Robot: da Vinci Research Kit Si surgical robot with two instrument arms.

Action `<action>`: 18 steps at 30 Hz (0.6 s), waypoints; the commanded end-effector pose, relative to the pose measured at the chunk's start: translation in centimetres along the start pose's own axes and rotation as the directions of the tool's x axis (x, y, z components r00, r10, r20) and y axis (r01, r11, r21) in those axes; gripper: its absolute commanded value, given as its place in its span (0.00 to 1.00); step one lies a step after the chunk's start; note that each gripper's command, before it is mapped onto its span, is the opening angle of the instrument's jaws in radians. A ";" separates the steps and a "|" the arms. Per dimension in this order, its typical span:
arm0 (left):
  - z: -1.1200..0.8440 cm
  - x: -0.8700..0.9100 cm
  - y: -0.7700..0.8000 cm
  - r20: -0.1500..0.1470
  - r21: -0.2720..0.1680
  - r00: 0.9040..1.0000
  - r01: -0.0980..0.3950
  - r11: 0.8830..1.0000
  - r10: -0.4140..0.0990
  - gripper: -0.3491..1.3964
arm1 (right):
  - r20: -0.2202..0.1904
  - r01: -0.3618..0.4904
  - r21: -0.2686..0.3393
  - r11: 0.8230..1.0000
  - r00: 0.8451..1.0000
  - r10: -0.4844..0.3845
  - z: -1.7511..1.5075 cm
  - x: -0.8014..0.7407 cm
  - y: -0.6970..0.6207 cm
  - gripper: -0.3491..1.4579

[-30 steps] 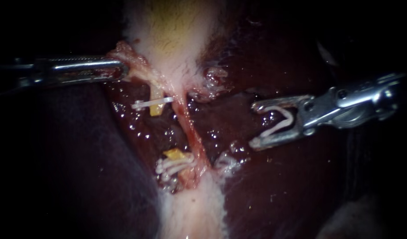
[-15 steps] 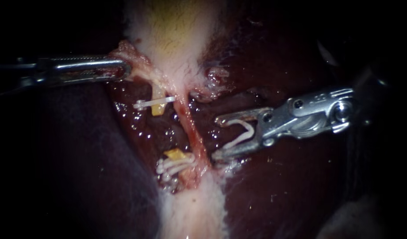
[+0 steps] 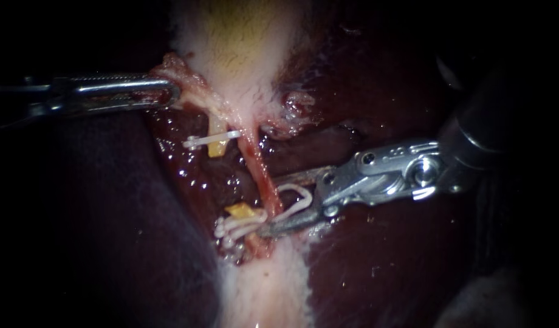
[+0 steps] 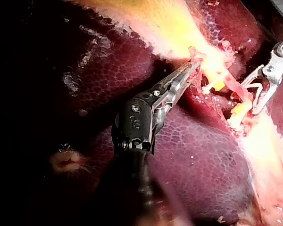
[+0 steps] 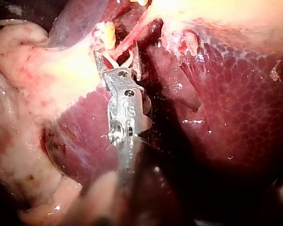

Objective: Clipping first clip right tube

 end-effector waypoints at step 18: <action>-0.01 0.01 -0.01 -0.002 0.007 1.000 0.000 1.000 0.000 0.00 | -0.192 -0.104 0.110 0.988 0.974 0.124 0.10 0.07 -0.20 0.45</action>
